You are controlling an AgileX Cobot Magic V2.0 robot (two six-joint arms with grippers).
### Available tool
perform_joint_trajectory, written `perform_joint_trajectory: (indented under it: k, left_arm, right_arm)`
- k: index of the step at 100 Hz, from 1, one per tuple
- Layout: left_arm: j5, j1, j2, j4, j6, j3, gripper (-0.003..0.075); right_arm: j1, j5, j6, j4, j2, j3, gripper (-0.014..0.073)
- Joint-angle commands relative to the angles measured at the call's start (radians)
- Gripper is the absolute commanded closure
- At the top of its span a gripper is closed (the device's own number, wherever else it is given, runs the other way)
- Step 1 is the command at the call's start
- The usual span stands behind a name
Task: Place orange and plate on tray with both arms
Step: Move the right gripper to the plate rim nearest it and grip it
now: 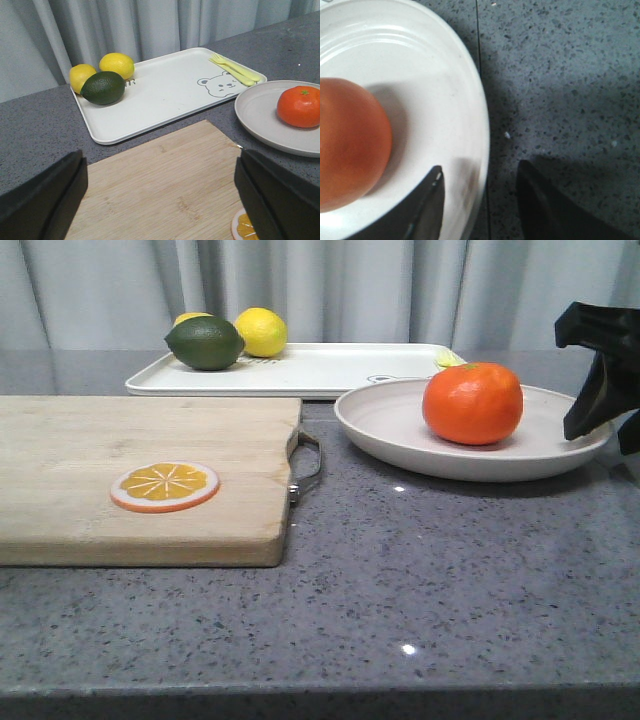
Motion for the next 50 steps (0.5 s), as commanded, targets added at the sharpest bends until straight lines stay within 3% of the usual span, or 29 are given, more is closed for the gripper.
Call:
perform_joint_trajectory:
  k: [1,50]
  left_arm:
    - [-0.046,0.006,-0.004,-0.014,-0.009,-0.029,0.0146]
    - [-0.046,0.006,-0.004,-0.014,-0.009,-0.029,0.0146]
  right_arm:
    - [0.003,-0.047,-0.006,0.012,-0.022,-0.031,0.031]
    - [0.003,-0.05,-0.006,0.119,-0.022,-0.031,0.0597]
